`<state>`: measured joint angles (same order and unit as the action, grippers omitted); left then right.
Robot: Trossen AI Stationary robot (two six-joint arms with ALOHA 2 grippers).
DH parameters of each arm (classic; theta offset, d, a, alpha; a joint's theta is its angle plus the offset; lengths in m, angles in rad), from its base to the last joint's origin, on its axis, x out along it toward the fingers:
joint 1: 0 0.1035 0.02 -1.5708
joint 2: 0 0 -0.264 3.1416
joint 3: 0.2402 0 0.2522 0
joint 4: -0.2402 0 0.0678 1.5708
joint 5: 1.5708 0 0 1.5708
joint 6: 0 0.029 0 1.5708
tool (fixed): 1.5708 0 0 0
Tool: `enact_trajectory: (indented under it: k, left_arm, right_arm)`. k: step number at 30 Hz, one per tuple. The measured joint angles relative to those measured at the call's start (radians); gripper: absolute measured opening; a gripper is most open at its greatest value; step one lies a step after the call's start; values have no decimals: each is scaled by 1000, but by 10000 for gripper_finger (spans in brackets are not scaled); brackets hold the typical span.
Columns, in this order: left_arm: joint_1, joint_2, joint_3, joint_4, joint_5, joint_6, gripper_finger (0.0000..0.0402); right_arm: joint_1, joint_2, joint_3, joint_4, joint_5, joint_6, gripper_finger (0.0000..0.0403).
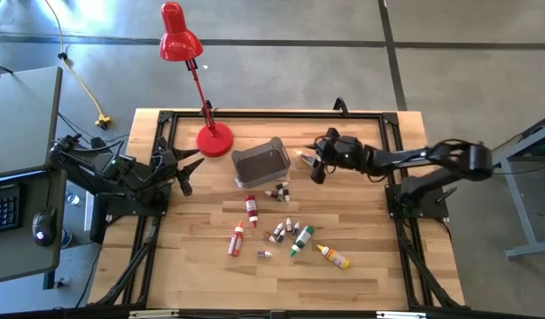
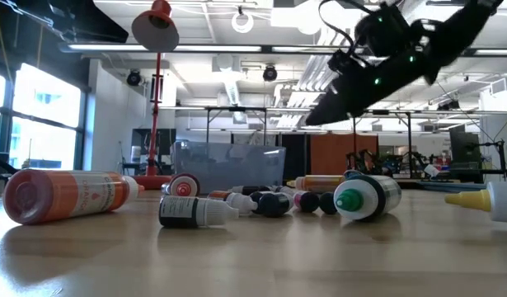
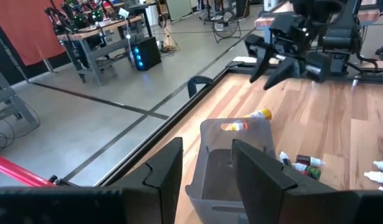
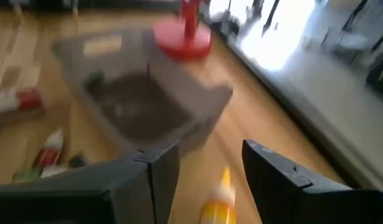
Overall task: Pick & Place food coloring
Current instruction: Put the top large yellow food coloring bottle into the bin
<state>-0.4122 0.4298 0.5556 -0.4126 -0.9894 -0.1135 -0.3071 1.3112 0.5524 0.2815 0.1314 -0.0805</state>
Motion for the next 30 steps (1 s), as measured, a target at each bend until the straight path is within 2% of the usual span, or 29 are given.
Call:
enact_trajectory:
  k: [3,5,9,19,24,30]
  left_arm:
    - [0,0,0,3,0,0,135]
    - [0,0,0,11,-8,0,135]
    - [0,0,0,23,-13,0,135]
    - [0,0,0,22,-12,0,135]
    - [0,0,0,21,46,4,135]
    - [0,0,0,21,69,5,135]
  right_arm:
    - [-16,-5,80,-256,31,58,169]
    - [-27,34,126,-350,22,114,169]
    - [-48,159,219,-426,-4,193,169]
    - [-88,469,496,-646,-33,122,169]
    - [-120,546,577,-705,-72,98,169]
    - [-138,558,582,-769,-79,97,170]
